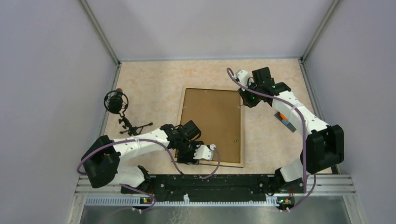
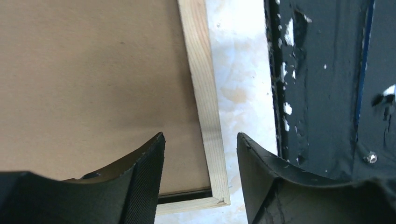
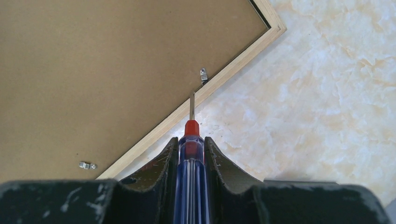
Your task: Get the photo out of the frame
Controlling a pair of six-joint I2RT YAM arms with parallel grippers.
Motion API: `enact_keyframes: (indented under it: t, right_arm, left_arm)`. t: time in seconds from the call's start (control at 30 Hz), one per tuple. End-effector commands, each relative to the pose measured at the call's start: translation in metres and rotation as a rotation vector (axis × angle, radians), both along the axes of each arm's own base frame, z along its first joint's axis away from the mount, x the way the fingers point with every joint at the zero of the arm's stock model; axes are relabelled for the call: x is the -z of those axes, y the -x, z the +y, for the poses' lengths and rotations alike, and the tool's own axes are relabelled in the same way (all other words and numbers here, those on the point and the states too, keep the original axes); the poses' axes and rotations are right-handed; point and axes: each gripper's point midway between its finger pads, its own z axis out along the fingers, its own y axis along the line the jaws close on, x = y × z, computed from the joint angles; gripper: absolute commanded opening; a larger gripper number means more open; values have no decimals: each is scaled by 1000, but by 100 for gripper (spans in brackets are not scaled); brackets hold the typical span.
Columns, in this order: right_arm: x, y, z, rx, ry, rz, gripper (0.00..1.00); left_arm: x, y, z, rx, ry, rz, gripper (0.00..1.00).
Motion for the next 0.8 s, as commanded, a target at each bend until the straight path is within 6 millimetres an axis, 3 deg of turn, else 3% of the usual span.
enact_keyframes:
  t: [0.0, 0.2, 0.77]
  right_arm:
    - [-10, -22, 3, 0, 13, -59, 0]
    - [-2, -33, 4, 27, 49, -78, 0]
    - [18, -50, 20, 15, 89, -74, 0]
  left_arm:
    - [-24, -20, -37, -69, 130, -44, 65]
    - [-21, -28, -53, -88, 164, -42, 69]
    - [-11, -29, -59, -98, 165, -24, 69]
